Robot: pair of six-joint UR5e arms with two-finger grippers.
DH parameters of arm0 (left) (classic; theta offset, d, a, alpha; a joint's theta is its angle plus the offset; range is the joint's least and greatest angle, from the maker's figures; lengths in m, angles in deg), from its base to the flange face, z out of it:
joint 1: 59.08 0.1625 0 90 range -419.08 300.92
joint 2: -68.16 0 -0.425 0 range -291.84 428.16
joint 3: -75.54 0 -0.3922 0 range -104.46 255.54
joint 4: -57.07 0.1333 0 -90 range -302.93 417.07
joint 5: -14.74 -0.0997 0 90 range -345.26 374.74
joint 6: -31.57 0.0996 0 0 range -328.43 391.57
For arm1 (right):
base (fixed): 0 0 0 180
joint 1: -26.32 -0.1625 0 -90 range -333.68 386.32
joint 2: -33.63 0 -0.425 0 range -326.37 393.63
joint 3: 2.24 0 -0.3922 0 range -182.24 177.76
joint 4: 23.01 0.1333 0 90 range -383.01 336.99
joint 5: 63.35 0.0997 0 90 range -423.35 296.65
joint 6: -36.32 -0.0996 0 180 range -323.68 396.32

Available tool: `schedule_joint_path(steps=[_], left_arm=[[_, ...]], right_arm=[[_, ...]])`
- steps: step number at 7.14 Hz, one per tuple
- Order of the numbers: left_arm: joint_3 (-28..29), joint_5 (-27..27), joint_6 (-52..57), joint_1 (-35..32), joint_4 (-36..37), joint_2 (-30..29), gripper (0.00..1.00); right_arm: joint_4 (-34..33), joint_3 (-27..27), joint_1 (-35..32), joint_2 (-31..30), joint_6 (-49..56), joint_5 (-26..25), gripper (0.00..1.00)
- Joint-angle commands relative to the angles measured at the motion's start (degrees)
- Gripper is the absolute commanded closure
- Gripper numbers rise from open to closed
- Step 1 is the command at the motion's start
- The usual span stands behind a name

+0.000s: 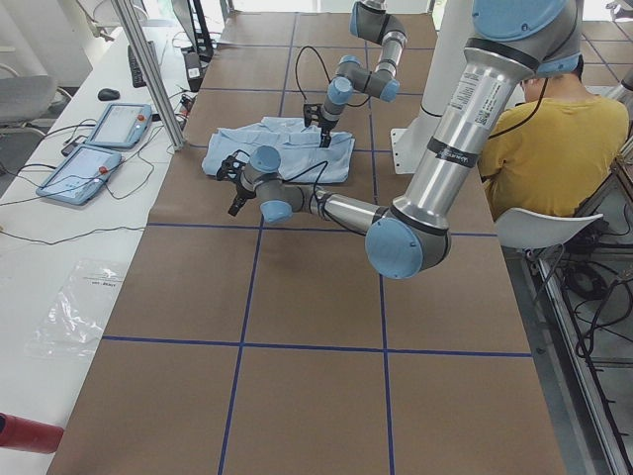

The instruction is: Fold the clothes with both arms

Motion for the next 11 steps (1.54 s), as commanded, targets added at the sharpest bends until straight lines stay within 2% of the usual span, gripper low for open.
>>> schedule_joint_path(steps=[1, 4, 8, 10, 11], left_arm=[[0.0, 0.0, -0.01, 0.01, 0.0, 0.0, 0.0], [0.0, 0.0, -0.18, 0.01, 0.0, -0.09, 0.0], [0.0, 0.0, -0.27, 0.1, 0.0, 0.09, 0.0], [0.0, 0.0, -0.27, 0.01, 0.0, 0.18, 0.0], [0.0, 0.0, -0.27, 0.01, -0.09, 0.35, 0.0]], right_arm=[[-0.27, -0.22, 0.0, -0.08, 0.4, -0.14, 0.0], [-3.51, -0.22, -0.35, -0.17, 1.54, -0.32, 0.0], [-12.55, 1.96, -4.03, -2.35, 5.4, -0.14, 0.0], [-13.1, 13.16, -6.57, -12.86, 10.13, -0.05, 0.0], [-13.1, 16.88, -7.63, -17.0, 11.55, -0.31, 0.0]])
